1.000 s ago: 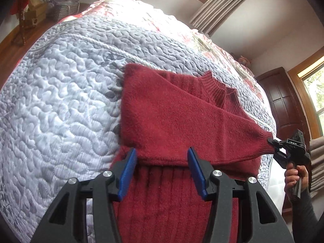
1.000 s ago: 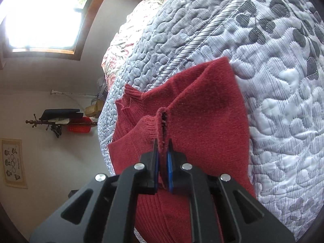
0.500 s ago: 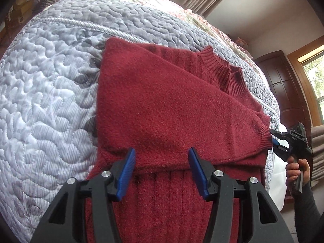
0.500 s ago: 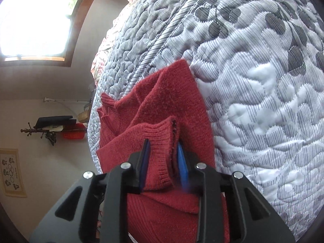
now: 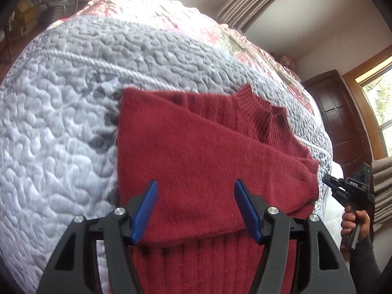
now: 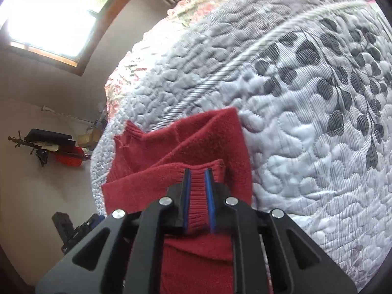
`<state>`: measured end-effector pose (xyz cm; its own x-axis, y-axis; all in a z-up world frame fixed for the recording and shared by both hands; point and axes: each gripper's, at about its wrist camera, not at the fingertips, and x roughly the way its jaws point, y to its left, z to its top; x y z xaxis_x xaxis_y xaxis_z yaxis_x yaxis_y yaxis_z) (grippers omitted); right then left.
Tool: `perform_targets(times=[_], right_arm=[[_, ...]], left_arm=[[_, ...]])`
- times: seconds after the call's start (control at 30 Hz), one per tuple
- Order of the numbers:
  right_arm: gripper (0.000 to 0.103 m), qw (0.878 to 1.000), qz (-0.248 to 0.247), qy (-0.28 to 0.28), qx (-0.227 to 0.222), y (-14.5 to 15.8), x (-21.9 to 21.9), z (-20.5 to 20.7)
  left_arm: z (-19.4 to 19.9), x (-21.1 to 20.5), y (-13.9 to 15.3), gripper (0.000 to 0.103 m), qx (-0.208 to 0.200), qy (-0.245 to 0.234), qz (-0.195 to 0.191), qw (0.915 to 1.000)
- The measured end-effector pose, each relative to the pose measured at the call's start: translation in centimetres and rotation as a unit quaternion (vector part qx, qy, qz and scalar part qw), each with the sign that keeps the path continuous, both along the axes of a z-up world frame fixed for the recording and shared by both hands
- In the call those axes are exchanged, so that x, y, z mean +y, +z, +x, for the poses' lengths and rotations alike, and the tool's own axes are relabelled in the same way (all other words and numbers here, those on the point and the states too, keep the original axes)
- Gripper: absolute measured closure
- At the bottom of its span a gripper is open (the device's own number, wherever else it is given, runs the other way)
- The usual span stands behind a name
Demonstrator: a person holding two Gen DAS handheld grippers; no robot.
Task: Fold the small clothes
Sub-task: 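Lay the cuff down on the sweater and open the right tool, then move both open tools to the sweater's hem edge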
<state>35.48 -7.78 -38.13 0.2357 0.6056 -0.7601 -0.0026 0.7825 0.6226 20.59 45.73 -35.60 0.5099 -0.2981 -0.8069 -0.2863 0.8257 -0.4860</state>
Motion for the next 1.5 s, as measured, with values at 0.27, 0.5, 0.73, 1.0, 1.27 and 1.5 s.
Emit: perform_targets(times=[0.27,0.5,0.73,1.0,1.27,1.5], right_arm=[[0.091,0.997,0.001,0.041,0.071,-4.8,2.3,-1.1],[0.096,0.996,0.022,0.016,0.080,-5.3,0.1,-1.7],[0.086,0.996,0.016,0.030,0.080,-5.4,0.8,-2.2],[0.066,0.997,0.012,0.022,0.071,-3.0,0.2,-4.0],[0.034,0.994,0.001,0.040,0.102,0.3,-3.4,-14.6],[0.030,0.980,-0.019,0.076,0.182,-1.7,-7.2,-26.4]], left_arm=[[4.7,2.9,-3.9,0.038,0.038,0.002,0.003,0.9993],[3.6,2.1,-3.7,0.038,0.040,-0.021,0.024,0.9987],[-0.9,0.4,-2.1,0.031,0.026,-0.036,0.001,0.9990],[-1.9,0.3,-2.7,0.031,0.041,-0.028,-0.004,0.9987],[-14.4,1.2,1.0,0.023,0.067,0.004,-0.060,0.9959],[-27.7,0.0,-1.8,0.023,0.139,0.018,-0.110,0.9840]])
